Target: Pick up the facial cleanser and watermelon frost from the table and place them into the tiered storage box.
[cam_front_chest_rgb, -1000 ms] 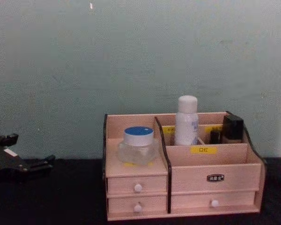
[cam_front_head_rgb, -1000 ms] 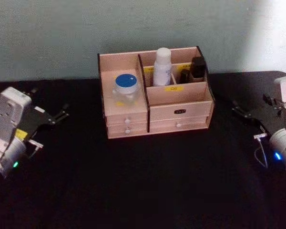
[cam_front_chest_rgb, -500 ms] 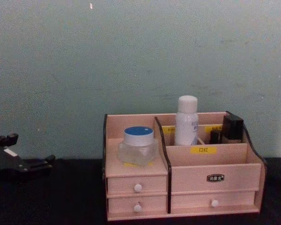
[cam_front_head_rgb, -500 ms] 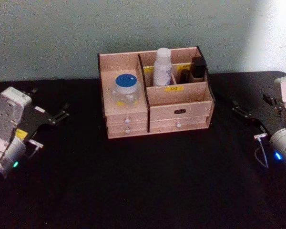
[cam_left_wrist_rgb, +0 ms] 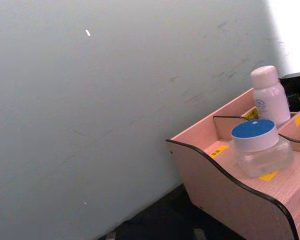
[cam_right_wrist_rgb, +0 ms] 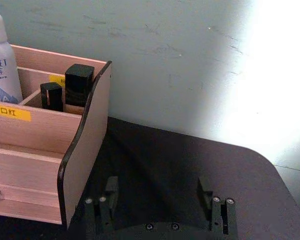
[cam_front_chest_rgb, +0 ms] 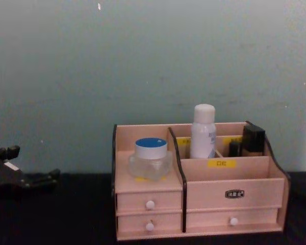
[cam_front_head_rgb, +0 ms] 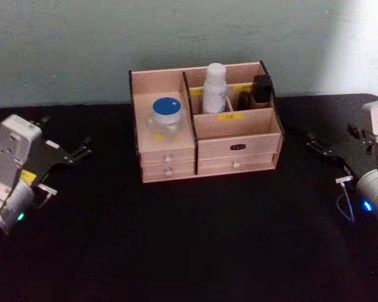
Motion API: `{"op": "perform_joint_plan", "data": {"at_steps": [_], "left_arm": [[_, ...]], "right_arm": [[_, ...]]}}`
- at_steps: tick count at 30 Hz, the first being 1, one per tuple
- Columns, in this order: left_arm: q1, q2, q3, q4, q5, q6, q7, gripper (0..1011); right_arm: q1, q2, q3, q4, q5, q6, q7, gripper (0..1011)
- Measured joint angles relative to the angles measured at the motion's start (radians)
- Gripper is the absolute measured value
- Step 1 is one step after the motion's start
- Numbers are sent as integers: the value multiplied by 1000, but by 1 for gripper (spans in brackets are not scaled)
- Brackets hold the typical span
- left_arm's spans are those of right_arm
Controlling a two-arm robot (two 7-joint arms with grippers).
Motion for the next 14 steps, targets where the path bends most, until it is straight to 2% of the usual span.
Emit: {"op": "perform_joint_plan", "data": {"at_steps": [14], "left_arm": [[0, 0, 0, 0, 0, 0, 0, 1001]], "right_arm": [[0, 0, 0, -1, 0, 0, 0, 1002]]}}
